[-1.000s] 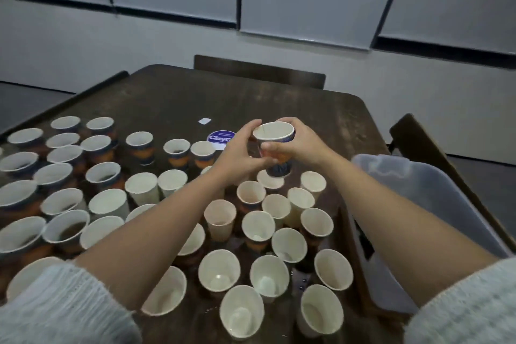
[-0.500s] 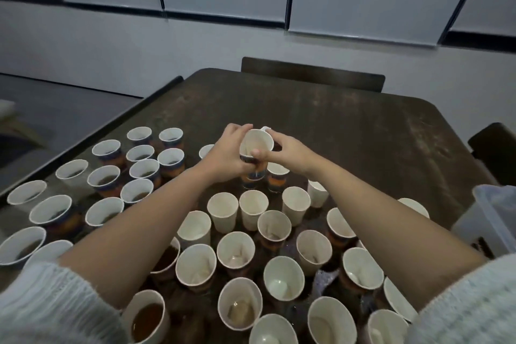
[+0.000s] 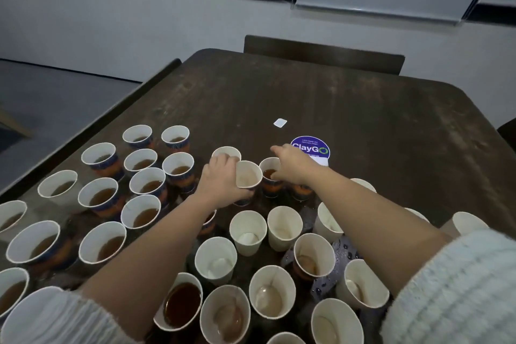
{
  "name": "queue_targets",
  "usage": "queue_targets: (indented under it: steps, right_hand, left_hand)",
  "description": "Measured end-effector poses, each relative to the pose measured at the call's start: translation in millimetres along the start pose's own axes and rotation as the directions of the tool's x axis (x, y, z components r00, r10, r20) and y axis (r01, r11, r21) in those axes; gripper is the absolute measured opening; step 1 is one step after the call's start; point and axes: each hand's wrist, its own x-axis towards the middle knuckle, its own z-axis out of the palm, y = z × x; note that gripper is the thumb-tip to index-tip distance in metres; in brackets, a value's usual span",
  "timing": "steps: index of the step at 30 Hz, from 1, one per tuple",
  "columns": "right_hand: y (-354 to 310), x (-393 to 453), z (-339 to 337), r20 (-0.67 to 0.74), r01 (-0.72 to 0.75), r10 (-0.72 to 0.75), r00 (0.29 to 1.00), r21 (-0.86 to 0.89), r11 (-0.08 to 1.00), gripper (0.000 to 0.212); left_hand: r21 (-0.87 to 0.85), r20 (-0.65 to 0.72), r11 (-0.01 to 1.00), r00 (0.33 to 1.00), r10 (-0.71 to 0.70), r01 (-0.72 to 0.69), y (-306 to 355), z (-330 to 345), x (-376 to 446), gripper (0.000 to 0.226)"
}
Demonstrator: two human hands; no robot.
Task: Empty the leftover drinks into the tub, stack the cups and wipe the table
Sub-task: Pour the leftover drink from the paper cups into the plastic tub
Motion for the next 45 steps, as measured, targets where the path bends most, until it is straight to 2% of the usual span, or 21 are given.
queue_targets:
  steps: [3,6,9,13,16,22,25,27,29,33,36,38,43,45]
  right_hand:
    - [1,13,17,0.104,0.031,-0.014,0.994,-0.158,0.987,0.096]
    - [3,24,29,0.15,0.054,-0.019,0.988,-0.231,0.971,0.104]
    - [2,31,34,0.129,0.048,-0.014,0.992,-0.262,0.964,0.095]
    - [2,34,36,0.063,0.042,-0.026,0.998,-0.263,0.964,0.077]
    - [3,33,34,0.061,0.024,-0.01,0.998,-0.24,0.97,0.075]
    - [3,21,20,0.043,0.0,0.008,0.999,-0.193,0.981,0.074]
    - [1,12,4,0.01,0.024,-0.023,1.0,-0.159,0.987,0.073]
    - [-1,0,-12,-0.023,0.042,-0.045,0.999,-0.14,0.989,0.075]
    - [-4,-13,-32,-0.052,0.065,-0.07,0.996,-0.109,0.992,0.076]
    - [0,-50,-76,-0.109,0.126,-0.125,0.986,0.003,0.992,0.079]
    - [7,-82,-106,-0.134,0.163,-0.15,0.98,0.092,0.982,0.078]
    - [17,-110,-121,-0.172,0.175,-0.15,0.974,0.139,0.975,0.077]
    - [50,-178,-144,-0.27,0.185,-0.132,0.954,0.18,0.966,0.079]
    - [74,-210,-150,-0.32,0.182,-0.096,0.942,0.25,0.951,0.083]
  left_hand:
    - [0.107,-0.045,0.993,0.997,0.062,-0.057,-5,14,0,0.085]
    - [0.156,-0.04,0.981,0.992,0.123,-0.116,-13,25,2,0.083]
    - [0.215,-0.013,0.969,0.992,0.128,-0.122,-16,31,4,0.081]
    - [0.195,0.012,0.975,0.994,0.106,-0.106,-17,33,3,0.082]
    - [0.195,0.041,0.977,0.996,0.075,-0.081,-16,33,1,0.086]
    - [0.15,0.204,0.988,0.979,-0.002,-0.029,-11,22,1,0.101]
    - [0.044,0.117,0.999,0.993,0.025,-0.03,-2,10,0,0.101]
    - [-0.091,-0.003,0.995,0.999,0.035,-0.035,12,-2,-3,0.098]
    - [-0.244,-0.044,0.97,0.999,0.006,-0.017,28,-13,-3,0.1]
    - [-0.548,0.097,0.832,0.995,-0.038,0.085,69,-27,-9,0.11]
    - [-0.684,0.112,0.724,0.994,-0.012,0.086,101,-32,-19,0.089]
    - [-0.748,0.066,0.662,0.998,0.012,0.041,130,-39,-31,0.077]
    - [-0.802,-0.045,0.592,0.997,0.069,-0.078,194,-46,-57,0.061]
    - [-0.816,-0.086,0.565,0.992,0.093,-0.124,228,-46,-68,0.056]
